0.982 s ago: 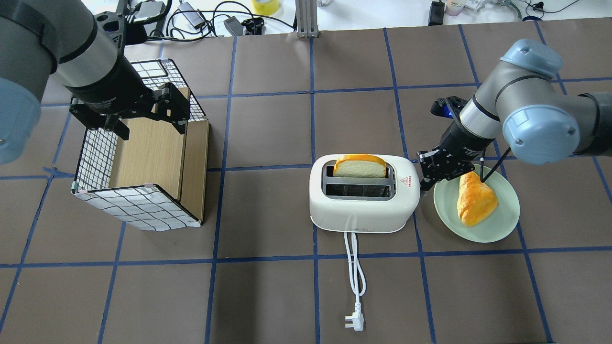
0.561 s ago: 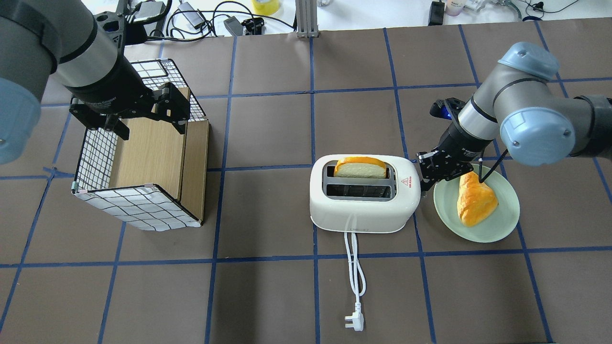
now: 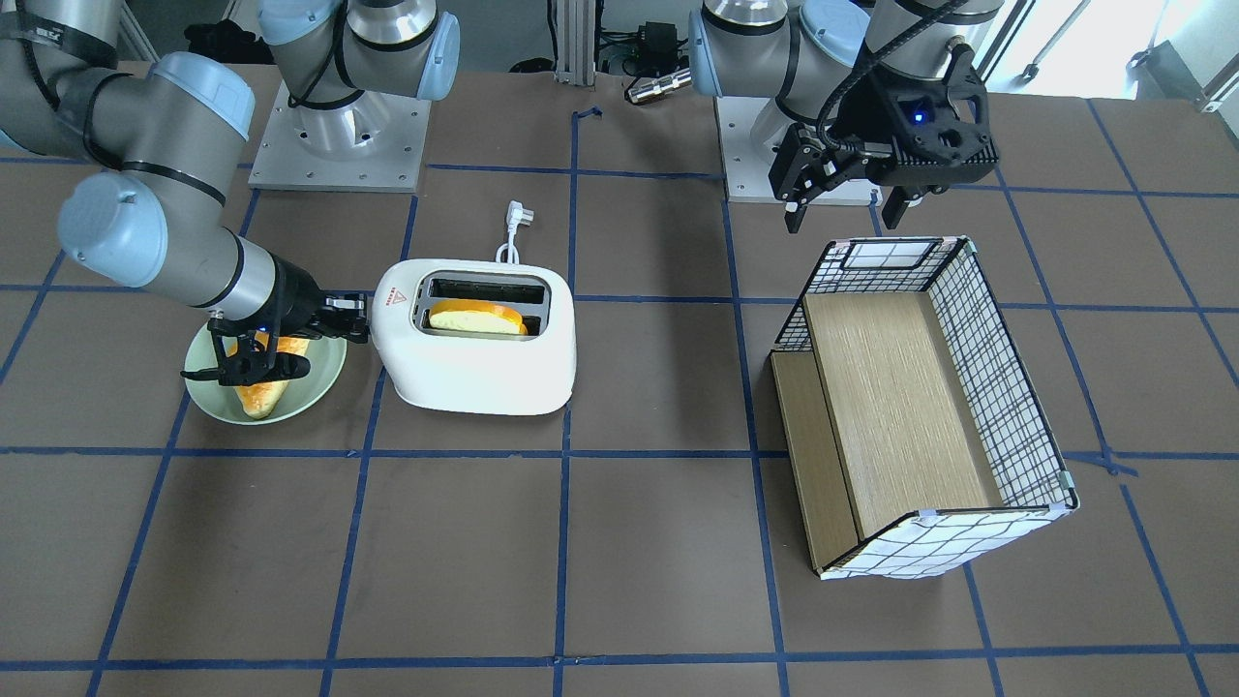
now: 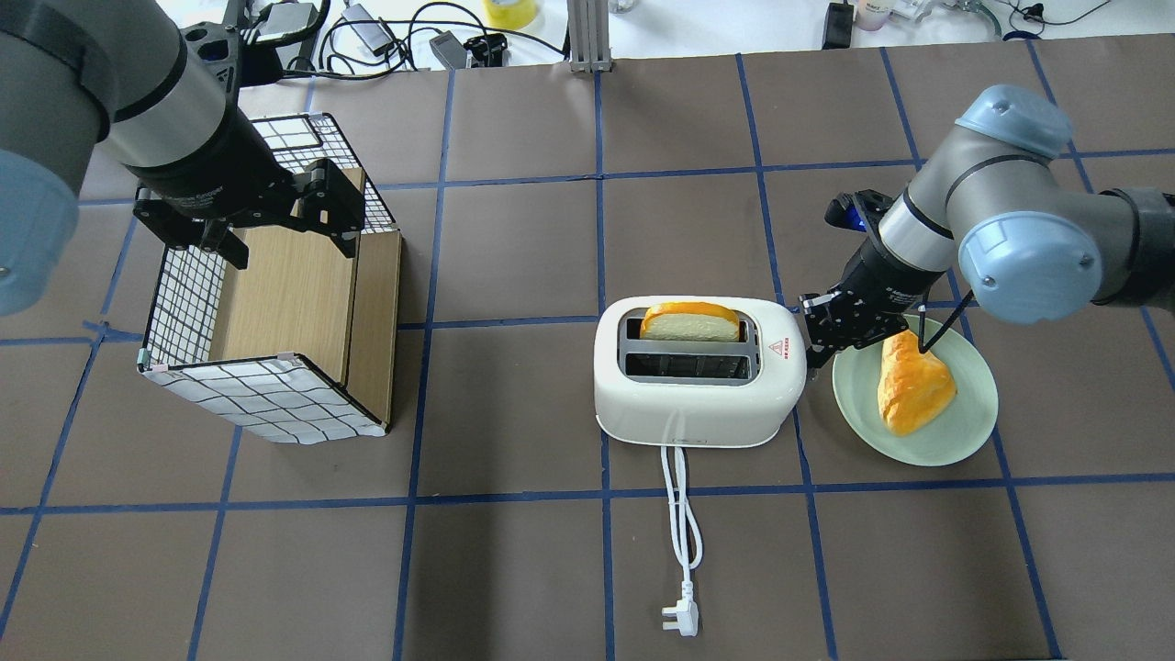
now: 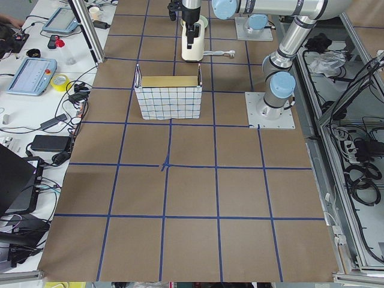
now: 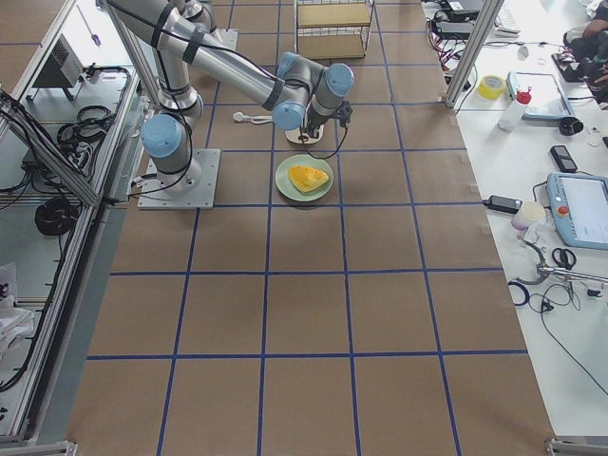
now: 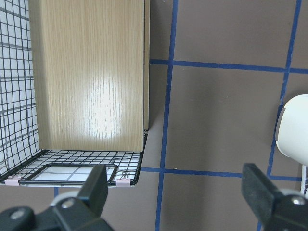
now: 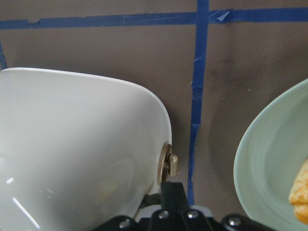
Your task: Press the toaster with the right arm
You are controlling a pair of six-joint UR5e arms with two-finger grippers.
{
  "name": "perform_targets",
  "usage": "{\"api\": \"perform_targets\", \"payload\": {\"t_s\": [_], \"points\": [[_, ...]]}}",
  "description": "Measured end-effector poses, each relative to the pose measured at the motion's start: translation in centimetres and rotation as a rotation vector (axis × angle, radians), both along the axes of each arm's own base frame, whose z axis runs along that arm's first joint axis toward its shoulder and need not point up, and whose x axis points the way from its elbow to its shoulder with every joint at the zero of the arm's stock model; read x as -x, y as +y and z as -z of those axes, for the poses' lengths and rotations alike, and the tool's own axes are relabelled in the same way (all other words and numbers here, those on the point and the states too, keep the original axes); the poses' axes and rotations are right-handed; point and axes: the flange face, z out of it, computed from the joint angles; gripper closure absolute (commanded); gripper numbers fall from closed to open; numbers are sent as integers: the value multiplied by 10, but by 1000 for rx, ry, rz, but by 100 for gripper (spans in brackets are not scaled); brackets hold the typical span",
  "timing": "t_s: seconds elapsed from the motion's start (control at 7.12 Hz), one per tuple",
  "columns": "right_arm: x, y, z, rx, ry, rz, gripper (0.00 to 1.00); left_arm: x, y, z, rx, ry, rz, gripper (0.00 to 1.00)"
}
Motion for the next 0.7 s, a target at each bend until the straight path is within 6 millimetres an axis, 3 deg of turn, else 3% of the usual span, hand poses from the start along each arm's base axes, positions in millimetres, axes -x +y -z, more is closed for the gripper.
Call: {"api": "perform_targets", "payload": {"t_s": [0.28, 0.7], "points": [[4, -9, -31, 31, 57, 46, 100, 0, 0, 0, 0, 0, 0, 0], [9, -19, -120, 97, 173, 116, 100, 0, 0, 0, 0, 0, 0, 0]]}}
